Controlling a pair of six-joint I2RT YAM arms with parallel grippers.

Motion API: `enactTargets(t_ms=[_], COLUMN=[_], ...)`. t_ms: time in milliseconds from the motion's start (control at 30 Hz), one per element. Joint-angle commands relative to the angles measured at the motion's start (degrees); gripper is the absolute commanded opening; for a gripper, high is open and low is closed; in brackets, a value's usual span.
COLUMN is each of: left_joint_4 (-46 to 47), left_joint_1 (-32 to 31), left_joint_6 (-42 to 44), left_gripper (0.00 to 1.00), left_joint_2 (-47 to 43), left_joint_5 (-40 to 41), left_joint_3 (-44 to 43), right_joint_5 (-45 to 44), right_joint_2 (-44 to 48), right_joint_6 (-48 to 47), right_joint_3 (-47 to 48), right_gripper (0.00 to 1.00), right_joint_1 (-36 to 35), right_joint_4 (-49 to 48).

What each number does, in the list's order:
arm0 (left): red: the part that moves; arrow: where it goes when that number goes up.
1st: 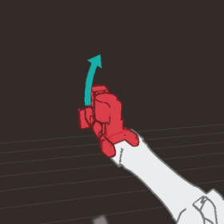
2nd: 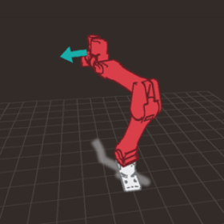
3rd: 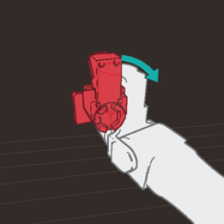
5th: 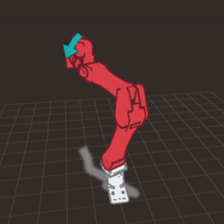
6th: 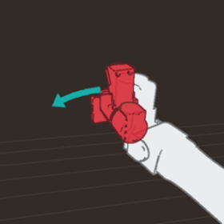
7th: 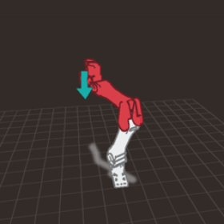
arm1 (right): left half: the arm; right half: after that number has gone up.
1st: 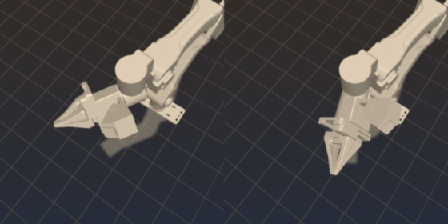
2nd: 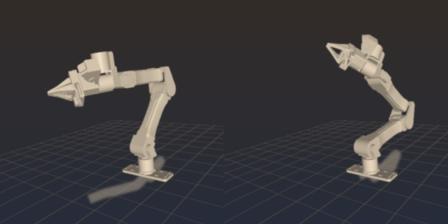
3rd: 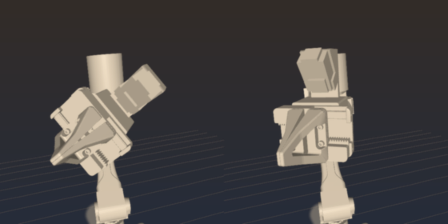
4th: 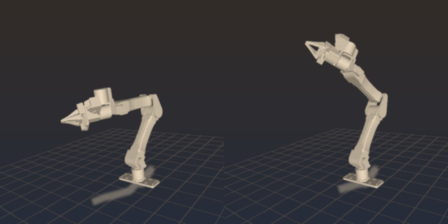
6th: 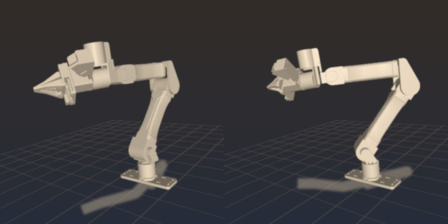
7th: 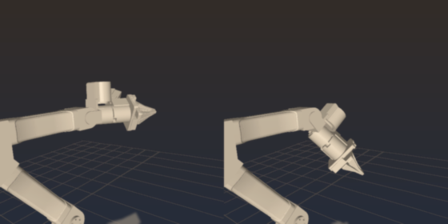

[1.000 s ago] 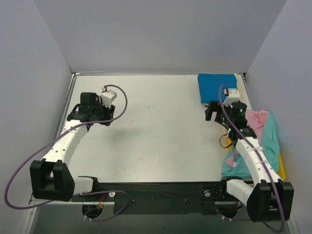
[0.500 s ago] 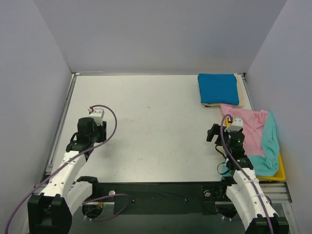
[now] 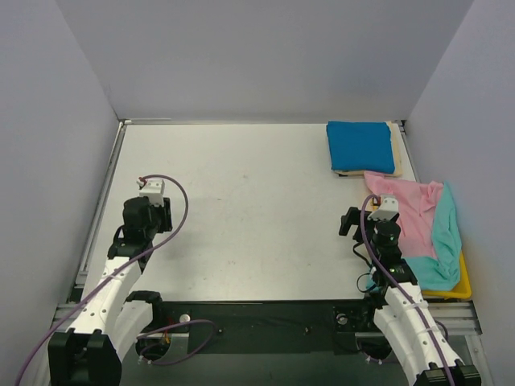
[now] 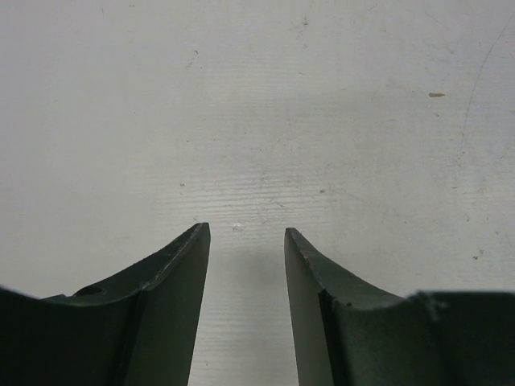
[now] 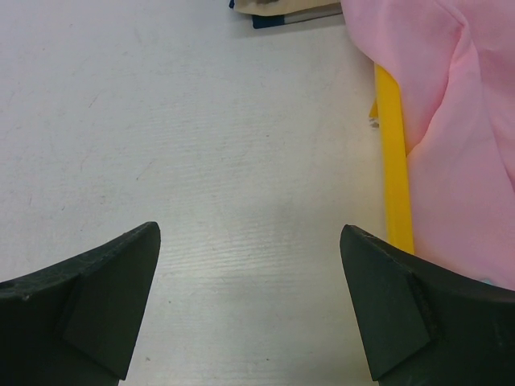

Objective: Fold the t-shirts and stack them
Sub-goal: Put the neatly folded tshirt into the corner of the board with the right arm

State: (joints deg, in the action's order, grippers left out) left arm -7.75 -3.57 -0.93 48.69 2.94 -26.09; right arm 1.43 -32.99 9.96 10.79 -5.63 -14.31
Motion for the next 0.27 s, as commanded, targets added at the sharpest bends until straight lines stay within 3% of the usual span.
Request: enactTargets(t_ms=[0,233], left_joint_4=[3.62,3.09], left_joint_1=[0.32,0.32], left_joint_6=[-0.74,-0.83], left_gripper=[0.52,0.53], left_joint_2=[-1.05,-0.44], left_joint_5=[0.31,0.49], left_joint_3=[0.07,-0.63], right_joint_5=[-3.54,-5.83], right_joint_2=[1.09,1.00], right_joint_6=[-0.82,-1.52], right_joint_3=[-0.24,-0.33], right_gripper=[0.88,0.88], right_joint_1=[-0.96,-2.46], right_joint_4=[-0.99,-0.11])
